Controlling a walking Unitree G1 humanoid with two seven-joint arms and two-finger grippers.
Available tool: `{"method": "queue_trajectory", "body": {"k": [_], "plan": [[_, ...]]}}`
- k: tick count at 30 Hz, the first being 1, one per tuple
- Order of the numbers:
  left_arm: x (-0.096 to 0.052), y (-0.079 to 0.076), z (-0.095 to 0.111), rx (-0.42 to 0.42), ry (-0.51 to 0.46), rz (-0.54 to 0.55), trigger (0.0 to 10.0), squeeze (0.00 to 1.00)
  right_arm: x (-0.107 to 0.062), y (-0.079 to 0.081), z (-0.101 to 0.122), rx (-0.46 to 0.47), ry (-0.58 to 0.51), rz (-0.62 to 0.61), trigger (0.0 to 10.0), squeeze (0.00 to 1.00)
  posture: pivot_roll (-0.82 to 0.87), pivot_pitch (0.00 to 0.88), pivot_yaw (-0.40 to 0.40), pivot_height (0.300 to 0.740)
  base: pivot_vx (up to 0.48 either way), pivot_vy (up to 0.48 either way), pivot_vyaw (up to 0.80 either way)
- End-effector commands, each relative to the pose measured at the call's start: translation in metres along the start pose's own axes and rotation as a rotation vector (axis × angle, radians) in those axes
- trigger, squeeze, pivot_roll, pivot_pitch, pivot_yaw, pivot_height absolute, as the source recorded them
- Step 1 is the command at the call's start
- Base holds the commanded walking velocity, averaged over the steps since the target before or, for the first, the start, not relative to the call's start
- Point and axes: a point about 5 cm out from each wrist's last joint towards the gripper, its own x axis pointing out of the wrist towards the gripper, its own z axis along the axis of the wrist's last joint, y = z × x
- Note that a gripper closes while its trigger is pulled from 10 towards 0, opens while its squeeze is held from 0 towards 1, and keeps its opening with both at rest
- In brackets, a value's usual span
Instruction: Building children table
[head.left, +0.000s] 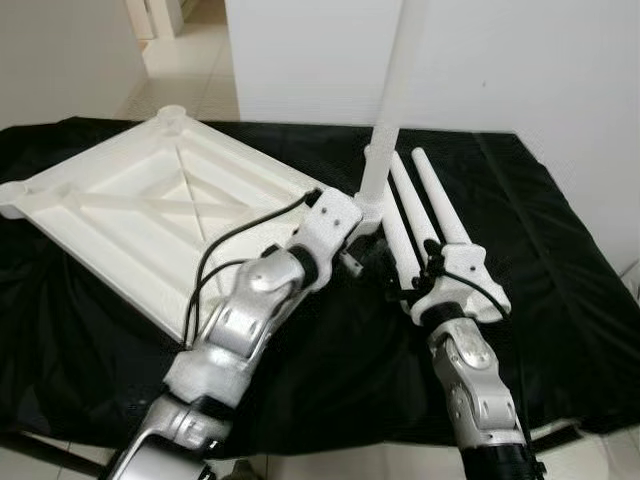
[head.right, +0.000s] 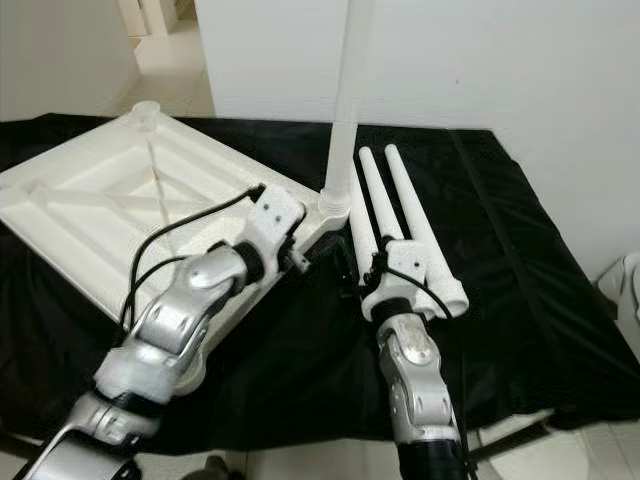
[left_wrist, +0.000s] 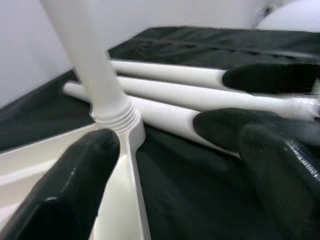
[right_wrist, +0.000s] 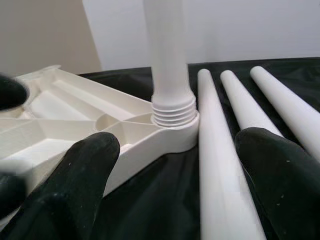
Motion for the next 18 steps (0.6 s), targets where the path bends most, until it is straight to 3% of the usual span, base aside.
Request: {"method": "queue_trajectory", "body": {"k": [1,2,5,7,9,12,14,18], "plan": [[-0.006,-0.004,0.0,0.05,-0.017,-0.027,10.0,0.0,0.0,0.0,-0.002,-0.008,0.002,0.001,10.0,0.0,0.07,0.0,-0.003,0.74,0.0,0.0,0.0],[-0.006,-0.004,0.0,0.05,-0.017,-0.027,10.0,0.0,0.0,0.0,-0.002,-0.008,0.002,0.001,10.0,0.0,0.07,0.0,-0.003,0.74,0.0,0.0,0.0],[-0.035,0.001,-0.012,0.041,0.002,-0.031,10.0,0.0,0.001,-0.001,-0.003,-0.007,0.004,0.002,10.0,0.0,0.08,0.0,-0.007,0.74,0.0,0.0,0.0],[-0.041,0.002,-0.014,0.04,0.01,-0.037,10.0,0.0,0.001,-0.001,-0.003,-0.006,0.004,0.003,10.0,0.0,0.08,0.0,-0.007,0.74,0.0,0.0,0.0],[-0.057,0.002,-0.019,0.061,0.03,-0.075,10.0,0.0,0.002,0.0,-0.003,-0.004,0.002,0.005,10.0,0.0,0.09,0.0,-0.011,0.74,0.0,0.0,0.0],[-0.063,0.002,-0.02,0.044,0.044,-0.097,10.0,0.0,0.002,0.0,-0.002,-0.005,0.002,0.006,10.0,0.0,0.09,0.0,-0.015,0.74,0.0,0.0,0.0],[-0.078,0.007,-0.026,0.055,0.089,-0.134,10.0,0.0,0.003,-0.001,-0.002,-0.006,0.002,0.008,10.0,0.0,0.09,0.0,-0.017,0.74,0.0,0.0,0.0],[-0.093,0.017,-0.036,0.06,0.16,-0.142,10.0,0.0,0.002,-0.001,-0.003,-0.007,0.003,0.012,10.0,0.0,0.09,0.0,-0.021,0.74,0.0,0.0,0.0]]}}
